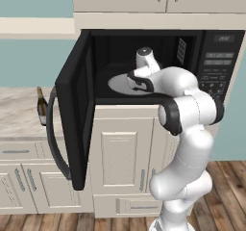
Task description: Place the microwavable item in the microwave. Then, close the microwave door and press the start button.
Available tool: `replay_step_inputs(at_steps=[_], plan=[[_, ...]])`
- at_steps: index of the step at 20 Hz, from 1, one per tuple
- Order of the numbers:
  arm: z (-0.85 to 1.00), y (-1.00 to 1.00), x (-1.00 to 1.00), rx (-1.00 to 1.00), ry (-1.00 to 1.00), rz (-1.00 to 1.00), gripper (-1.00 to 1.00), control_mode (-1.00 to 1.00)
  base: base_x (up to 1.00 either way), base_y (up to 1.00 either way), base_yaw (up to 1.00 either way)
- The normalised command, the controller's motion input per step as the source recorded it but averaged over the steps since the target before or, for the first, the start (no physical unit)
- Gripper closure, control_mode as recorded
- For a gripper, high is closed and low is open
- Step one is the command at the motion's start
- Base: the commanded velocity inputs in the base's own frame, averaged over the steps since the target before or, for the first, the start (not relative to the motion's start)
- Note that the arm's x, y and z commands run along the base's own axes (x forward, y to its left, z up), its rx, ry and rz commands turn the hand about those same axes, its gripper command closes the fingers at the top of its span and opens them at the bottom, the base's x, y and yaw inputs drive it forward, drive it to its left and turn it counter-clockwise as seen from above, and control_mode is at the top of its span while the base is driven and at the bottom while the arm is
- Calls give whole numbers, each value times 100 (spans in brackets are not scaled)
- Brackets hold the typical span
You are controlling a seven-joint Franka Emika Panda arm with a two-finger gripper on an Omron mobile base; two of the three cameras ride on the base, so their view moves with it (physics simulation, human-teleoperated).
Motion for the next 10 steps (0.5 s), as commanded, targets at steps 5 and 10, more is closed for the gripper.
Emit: replay_step_inputs(at_steps=[5,10], plan=[[-8,0,-9,0,-5,0,-100,-100,0,0,0],[5,0,-50,0,-22,0,-100,-100,0,0,0]])
